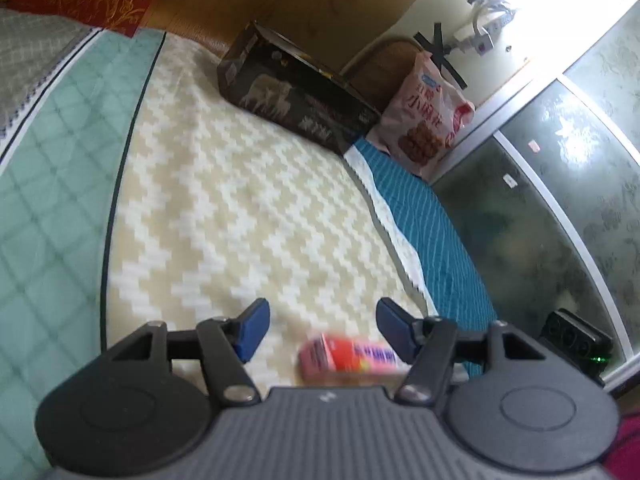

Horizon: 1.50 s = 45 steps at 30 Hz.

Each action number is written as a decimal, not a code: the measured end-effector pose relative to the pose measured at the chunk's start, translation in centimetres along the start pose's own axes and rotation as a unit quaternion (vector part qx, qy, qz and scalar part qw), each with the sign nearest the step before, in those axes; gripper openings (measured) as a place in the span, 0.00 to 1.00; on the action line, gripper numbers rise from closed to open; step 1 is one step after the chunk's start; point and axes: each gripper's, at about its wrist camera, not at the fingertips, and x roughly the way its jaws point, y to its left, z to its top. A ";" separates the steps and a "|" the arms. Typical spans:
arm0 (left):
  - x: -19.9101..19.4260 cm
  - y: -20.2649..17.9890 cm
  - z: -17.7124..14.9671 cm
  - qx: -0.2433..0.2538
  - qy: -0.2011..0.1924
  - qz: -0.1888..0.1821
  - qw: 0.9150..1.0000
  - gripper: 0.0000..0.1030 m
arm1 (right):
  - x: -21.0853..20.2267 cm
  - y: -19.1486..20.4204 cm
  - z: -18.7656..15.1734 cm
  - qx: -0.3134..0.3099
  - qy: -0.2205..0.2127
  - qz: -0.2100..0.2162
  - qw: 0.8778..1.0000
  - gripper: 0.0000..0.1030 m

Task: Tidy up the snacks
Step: 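Grasp the pink candy box with the right gripper, then carry the pink box into the black box and open the right gripper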

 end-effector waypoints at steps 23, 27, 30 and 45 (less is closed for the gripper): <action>2.5 -1.9 3.5 0.036 -0.023 0.024 0.999 0.56 | 2.6 -2.5 5.1 -0.028 -0.044 -0.085 0.995 0.23; 3.9 -2.5 7.5 0.053 -0.036 0.030 0.998 0.56 | 3.1 -4.3 8.5 -0.037 -0.075 -0.096 0.992 0.23; 5.1 -3.1 11.2 0.070 -0.052 0.034 0.996 0.56 | 3.7 -6.3 11.7 -0.038 -0.106 -0.102 0.988 0.23; 15.4 0.0 24.9 0.053 -0.099 0.124 0.986 0.58 | 13.3 -15.5 20.6 -0.018 -0.120 -0.169 0.978 0.33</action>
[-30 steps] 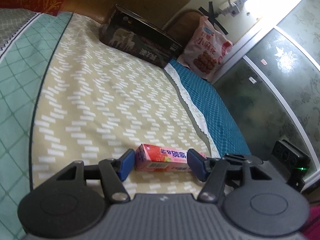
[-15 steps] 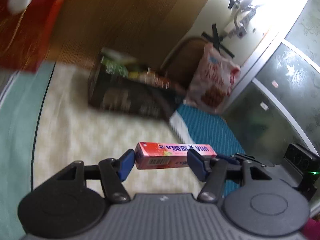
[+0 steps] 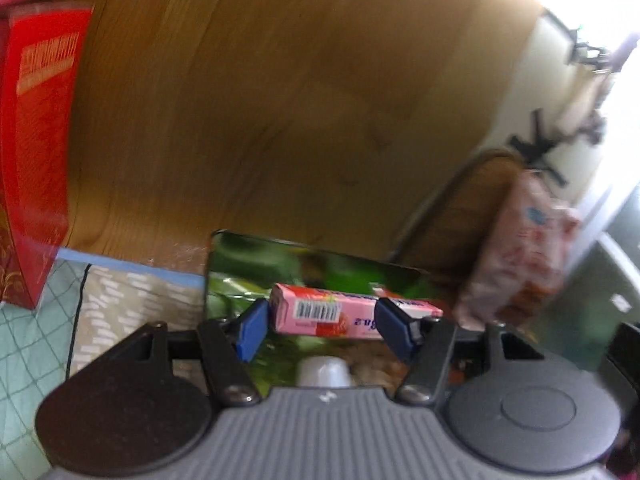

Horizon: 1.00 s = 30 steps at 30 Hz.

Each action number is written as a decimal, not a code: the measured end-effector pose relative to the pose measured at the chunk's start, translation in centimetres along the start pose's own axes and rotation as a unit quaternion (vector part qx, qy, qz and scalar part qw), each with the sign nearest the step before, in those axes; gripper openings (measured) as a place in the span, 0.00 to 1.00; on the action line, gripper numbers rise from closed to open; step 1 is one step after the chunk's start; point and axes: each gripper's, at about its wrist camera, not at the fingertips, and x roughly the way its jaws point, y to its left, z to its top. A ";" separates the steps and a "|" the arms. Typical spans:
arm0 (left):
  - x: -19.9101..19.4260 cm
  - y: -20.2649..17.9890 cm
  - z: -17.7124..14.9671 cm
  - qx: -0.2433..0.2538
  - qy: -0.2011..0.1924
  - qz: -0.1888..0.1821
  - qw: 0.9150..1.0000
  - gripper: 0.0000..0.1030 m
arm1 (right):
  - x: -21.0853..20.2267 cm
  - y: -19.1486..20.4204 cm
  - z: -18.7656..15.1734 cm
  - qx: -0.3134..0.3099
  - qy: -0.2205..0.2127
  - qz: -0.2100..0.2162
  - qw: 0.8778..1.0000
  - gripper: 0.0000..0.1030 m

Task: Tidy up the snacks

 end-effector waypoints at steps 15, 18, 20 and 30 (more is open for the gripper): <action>-7.2 -4.7 -4.2 0.066 -0.055 0.036 0.996 0.71 | -7.7 1.2 -2.8 0.071 -0.069 -0.007 0.995 0.41; -8.6 -5.7 -6.7 0.082 -0.056 0.041 0.994 0.71 | -8.9 2.1 -4.6 0.091 -0.061 -0.016 0.994 0.41; -9.1 -6.1 -8.5 0.088 -0.051 0.051 0.994 0.71 | -9.7 2.1 -5.7 0.112 -0.053 -0.018 0.992 0.41; -8.8 -6.0 -15.5 0.088 -0.014 0.130 0.987 0.72 | -10.3 4.5 -8.7 0.146 -0.028 -0.024 0.989 0.41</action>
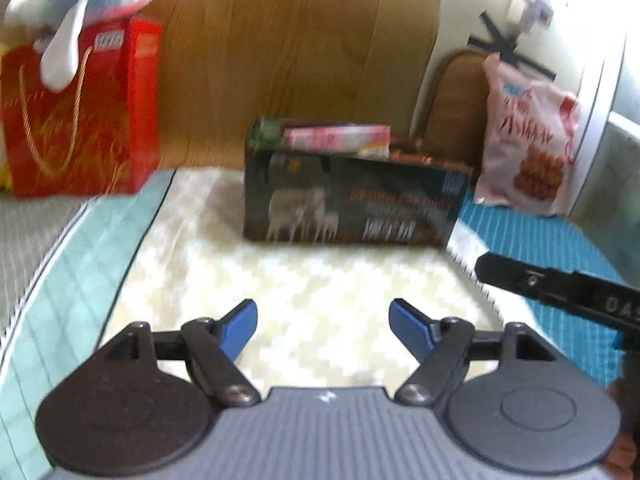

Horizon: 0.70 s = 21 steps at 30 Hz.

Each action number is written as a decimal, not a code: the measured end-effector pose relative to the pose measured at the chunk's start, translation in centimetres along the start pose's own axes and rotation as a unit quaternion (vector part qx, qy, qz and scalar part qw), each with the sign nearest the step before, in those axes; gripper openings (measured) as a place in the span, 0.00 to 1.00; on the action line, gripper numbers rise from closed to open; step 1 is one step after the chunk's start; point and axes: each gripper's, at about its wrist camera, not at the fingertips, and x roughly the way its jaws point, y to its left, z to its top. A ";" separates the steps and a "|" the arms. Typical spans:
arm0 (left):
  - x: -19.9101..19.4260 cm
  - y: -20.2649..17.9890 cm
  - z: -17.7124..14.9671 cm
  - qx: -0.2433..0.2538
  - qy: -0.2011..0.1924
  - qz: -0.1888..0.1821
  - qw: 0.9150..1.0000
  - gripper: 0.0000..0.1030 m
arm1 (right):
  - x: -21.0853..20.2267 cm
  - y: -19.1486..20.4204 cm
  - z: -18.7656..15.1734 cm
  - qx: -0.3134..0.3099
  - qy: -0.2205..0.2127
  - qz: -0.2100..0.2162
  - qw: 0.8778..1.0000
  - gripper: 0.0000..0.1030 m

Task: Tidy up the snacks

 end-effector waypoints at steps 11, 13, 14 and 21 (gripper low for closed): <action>0.0 0.5 -1.6 -0.006 -0.009 0.047 0.999 0.73 | -0.6 0.7 -1.1 -0.028 -0.025 -0.010 0.999 0.49; -0.1 0.4 -1.7 -0.008 -0.010 0.050 0.999 0.73 | -0.7 0.7 -1.1 -0.028 -0.028 -0.011 0.999 0.49; -0.2 0.4 -1.7 -0.008 -0.012 0.052 0.999 0.73 | -0.7 0.7 -1.1 -0.027 -0.029 -0.011 0.999 0.49; -0.6 0.0 -1.9 0.007 -0.033 0.072 0.997 0.74 | -0.8 0.9 -1.2 -0.033 -0.030 -0.009 0.999 0.50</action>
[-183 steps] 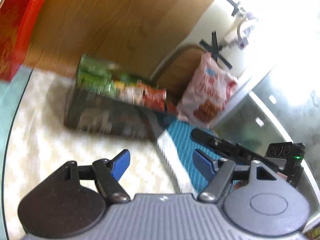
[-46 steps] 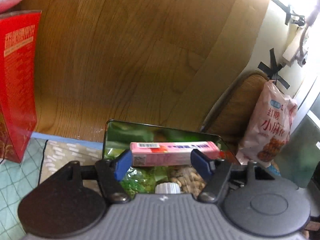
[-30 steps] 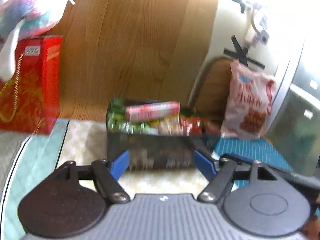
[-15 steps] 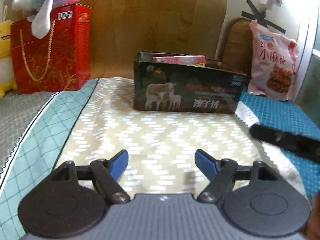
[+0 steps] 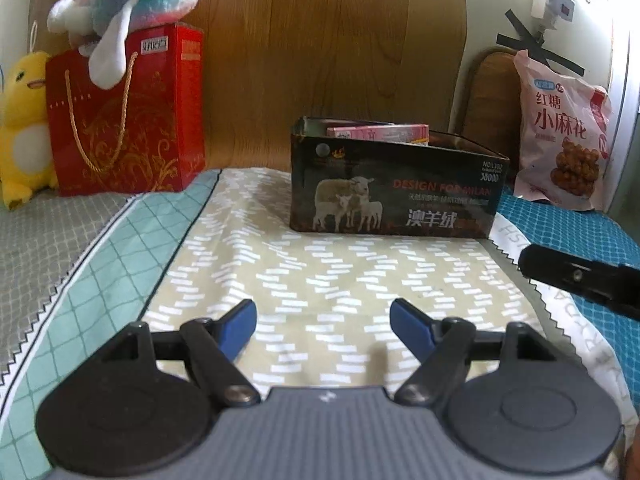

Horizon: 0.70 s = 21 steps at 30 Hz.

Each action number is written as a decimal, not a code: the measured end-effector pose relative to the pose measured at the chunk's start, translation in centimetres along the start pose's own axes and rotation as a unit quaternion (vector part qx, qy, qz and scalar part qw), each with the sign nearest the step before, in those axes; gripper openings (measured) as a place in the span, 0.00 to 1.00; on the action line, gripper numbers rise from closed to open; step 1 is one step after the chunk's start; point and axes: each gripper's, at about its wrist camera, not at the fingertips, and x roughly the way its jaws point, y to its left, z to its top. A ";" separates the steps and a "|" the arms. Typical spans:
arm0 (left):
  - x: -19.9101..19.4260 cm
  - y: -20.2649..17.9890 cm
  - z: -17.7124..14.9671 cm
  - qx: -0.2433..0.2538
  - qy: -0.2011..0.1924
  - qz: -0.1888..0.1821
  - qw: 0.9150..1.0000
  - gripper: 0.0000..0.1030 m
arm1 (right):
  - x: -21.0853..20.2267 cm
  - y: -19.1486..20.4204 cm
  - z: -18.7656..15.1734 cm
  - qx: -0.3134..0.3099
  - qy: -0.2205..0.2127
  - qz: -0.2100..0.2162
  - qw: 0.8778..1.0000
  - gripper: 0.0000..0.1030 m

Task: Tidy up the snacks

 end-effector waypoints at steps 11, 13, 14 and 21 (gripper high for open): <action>-0.8 -0.6 -0.1 0.020 -0.030 0.023 0.999 0.87 | -0.2 0.3 0.0 -0.009 -0.007 -0.003 1.000 0.59; -0.9 -0.6 -0.1 0.019 -0.032 0.025 0.999 0.91 | -0.2 0.3 0.0 -0.008 -0.007 -0.004 1.000 0.59; -0.9 -0.6 -0.1 0.019 -0.034 0.028 0.999 0.93 | -0.2 0.3 0.0 -0.008 -0.007 -0.004 1.000 0.59; -1.1 -0.7 -0.1 0.022 -0.042 0.043 0.998 0.96 | -0.2 0.2 0.0 -0.008 -0.007 -0.006 1.000 0.61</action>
